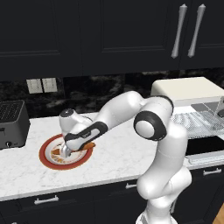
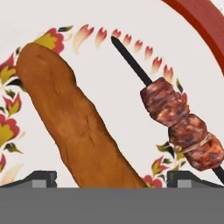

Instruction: Pick up the kebab skewer and baguette bread, and place them inside the toaster oven. Close the toaster oven door and start by setting the timer.

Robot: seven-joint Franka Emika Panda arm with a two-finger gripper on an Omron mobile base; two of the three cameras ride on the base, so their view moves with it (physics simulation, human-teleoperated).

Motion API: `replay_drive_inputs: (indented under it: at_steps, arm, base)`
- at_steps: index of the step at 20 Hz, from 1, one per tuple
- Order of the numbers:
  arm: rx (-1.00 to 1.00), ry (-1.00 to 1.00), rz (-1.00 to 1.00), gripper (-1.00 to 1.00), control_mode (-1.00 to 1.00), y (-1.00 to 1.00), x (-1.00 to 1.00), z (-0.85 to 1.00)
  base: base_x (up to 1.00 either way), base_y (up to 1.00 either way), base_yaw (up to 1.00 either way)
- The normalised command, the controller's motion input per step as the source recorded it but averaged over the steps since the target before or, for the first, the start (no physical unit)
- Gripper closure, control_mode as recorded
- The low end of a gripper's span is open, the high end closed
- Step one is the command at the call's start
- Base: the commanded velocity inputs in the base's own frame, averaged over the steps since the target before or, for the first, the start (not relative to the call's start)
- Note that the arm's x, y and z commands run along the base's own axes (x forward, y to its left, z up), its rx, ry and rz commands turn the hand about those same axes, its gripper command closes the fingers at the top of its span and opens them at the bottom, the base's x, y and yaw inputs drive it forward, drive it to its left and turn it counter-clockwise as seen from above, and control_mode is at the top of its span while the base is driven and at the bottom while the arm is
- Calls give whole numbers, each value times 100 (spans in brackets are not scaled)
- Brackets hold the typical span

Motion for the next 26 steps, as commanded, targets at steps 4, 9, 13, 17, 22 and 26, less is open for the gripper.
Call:
replay_drive_inputs:
  at_steps: [4, 9, 13, 17, 22, 26]
  arm:
    - [0, 0, 0, -100, -100, 0, 0, -15]
    - [0, 0, 0, 100, -100, 0, 0, -10]
    - [0, 0, 0, 100, -100, -1, 0, -1]
    - [2, 0, 3, 100, -100, -19, -4, 15]
    - [11, -3, 6, 100, -100, -52, -60, 75]
    - [12, -6, 9, 100, -100, -68, -84, 68]
  base:
    - [0, 0, 0]
    - [0, 0, 0]
    - [0, 0, 0]
    - [0, 0, 0]
    - [0, 0, 0]
    - [0, 0, 0]
